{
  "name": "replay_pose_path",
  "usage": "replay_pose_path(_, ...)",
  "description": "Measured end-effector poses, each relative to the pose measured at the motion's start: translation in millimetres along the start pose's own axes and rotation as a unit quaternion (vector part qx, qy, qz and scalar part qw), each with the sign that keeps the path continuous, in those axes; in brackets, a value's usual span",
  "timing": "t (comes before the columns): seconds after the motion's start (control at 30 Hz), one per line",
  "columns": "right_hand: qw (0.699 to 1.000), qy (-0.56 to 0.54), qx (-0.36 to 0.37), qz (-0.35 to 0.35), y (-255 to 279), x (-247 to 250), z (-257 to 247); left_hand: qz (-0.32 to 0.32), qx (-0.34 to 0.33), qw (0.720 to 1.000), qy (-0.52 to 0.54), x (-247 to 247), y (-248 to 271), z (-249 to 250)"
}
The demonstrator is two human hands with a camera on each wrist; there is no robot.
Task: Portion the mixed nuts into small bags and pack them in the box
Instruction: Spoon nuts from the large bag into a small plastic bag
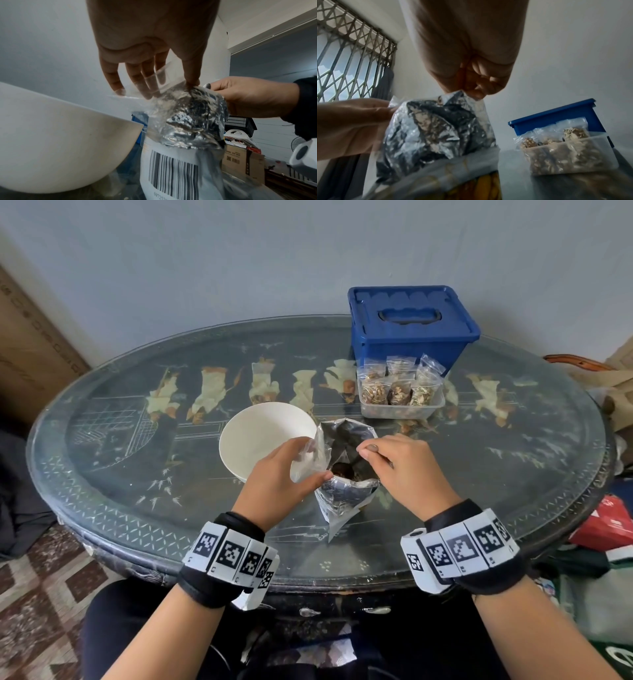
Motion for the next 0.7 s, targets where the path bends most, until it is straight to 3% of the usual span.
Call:
replay_pose_path(0.4,0.991,-0.066,-0.116,-0.021,-2.3,-1.9,19.5,-0.008,0.012,0.999,0.029,-3.3,3.7,-6.5)
replay_pose_path(0.7,0.974,-0.119,-0.186,0.044,-3.4,15.1,33.9,-0.012,0.008,1.0,0.02,-0.8,5.2,-4.5)
Point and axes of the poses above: each hand's wrist, its own y-axis away from the middle knuckle, its own x-axis out of the back of the hand, z = x × y, the point moved 10 cm from there along -y, towards the middle knuckle, and after that the axes turned 3 degrees about -x, right-handed, at the moved point
